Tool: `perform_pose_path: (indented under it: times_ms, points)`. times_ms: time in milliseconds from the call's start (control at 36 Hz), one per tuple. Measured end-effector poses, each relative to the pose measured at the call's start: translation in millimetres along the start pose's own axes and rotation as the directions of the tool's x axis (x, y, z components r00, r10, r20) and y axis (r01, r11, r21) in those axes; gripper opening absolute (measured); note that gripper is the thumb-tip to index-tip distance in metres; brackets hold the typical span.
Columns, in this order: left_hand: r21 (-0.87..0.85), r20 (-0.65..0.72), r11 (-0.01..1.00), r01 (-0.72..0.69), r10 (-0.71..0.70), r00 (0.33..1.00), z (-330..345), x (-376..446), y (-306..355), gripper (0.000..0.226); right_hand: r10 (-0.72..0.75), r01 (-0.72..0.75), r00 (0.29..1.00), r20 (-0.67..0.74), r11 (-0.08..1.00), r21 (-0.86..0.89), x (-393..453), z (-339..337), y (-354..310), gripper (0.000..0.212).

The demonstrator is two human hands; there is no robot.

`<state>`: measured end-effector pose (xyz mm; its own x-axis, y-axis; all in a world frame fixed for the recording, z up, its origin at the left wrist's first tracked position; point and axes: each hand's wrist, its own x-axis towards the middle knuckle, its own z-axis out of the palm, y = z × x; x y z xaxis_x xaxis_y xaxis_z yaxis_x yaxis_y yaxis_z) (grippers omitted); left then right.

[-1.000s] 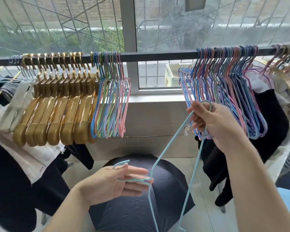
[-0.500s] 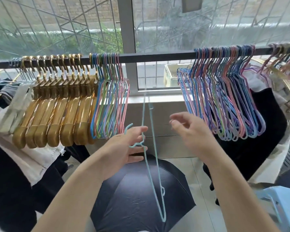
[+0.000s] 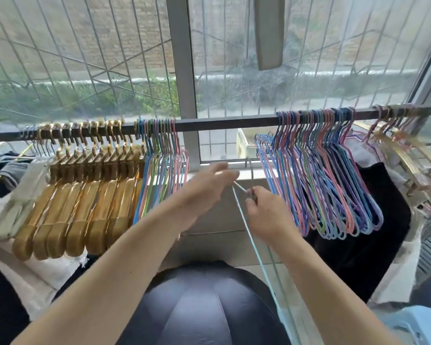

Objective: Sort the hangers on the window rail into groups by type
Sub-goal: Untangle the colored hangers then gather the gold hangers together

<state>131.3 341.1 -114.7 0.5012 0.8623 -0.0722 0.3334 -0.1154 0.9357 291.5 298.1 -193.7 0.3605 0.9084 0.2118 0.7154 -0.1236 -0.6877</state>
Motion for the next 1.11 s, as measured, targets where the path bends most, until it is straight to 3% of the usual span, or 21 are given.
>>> perform_pose_path:
  times_ms: [56, 139, 194, 278, 333, 444, 694, 944, 1028, 1111]
  points:
    - [0.076, -0.096, 0.991, -0.106, 0.113, 0.989, -27, 9, 11, 0.061, -0.004, 0.004, 0.999, -0.048, 1.0, -0.013, 15, -14, -2, 0.015]
    - [0.358, -0.291, 0.915, -0.185, 0.298, 0.909, -67, 21, 18, 0.039, -0.007, 0.005, 0.998, -0.059, 0.999, -0.035, 34, -28, -3, 0.019]
    - [0.518, -0.374, 0.842, -0.15, 0.381, 0.846, -95, 36, 17, 0.036, -0.002, -0.001, 0.997, -0.074, 0.999, -0.044, 46, -39, -10, 0.026]
    - [0.758, -0.376, 0.642, 0.112, 0.29, 0.88, -133, 65, 3, 0.076, 0.038, -0.043, 0.994, -0.1, 0.998, -0.048, 67, -50, -14, 0.033]
    - [0.851, -0.35, 0.472, 0.23, 0.182, 0.919, -158, 81, -11, 0.085, 0.05, -0.057, 0.993, -0.104, 0.997, -0.058, 81, -56, -16, 0.037]
    - [0.925, -0.295, 0.267, 0.269, 0.061, 0.954, -183, 85, -32, 0.095, 0.027, -0.039, 0.989, -0.145, 0.996, -0.083, 109, -68, -32, 0.042]
    - [0.89, -0.316, 0.355, 0.287, 0.023, 0.949, -175, 87, -26, 0.102, 0.093, -0.113, 0.969, -0.229, 0.991, -0.074, 150, -86, -43, 0.046]
    - [0.893, -0.322, 0.348, 0.285, 0.054, 0.945, -177, 89, -27, 0.103, 0.278, -0.284, 0.958, -0.065, 0.95, -0.129, 158, -70, -24, 0.007]
    - [0.895, -0.323, 0.341, 0.288, 0.049, 0.945, -178, 90, -24, 0.102, 0.306, -0.311, 0.95, -0.053, 0.939, -0.148, 155, -72, -28, 0.007]
    - [0.893, -0.329, 0.342, 0.292, 0.053, 0.943, -179, 92, -24, 0.103, 0.313, -0.321, 0.947, -0.075, 0.932, -0.169, 153, -71, -25, 0.026]
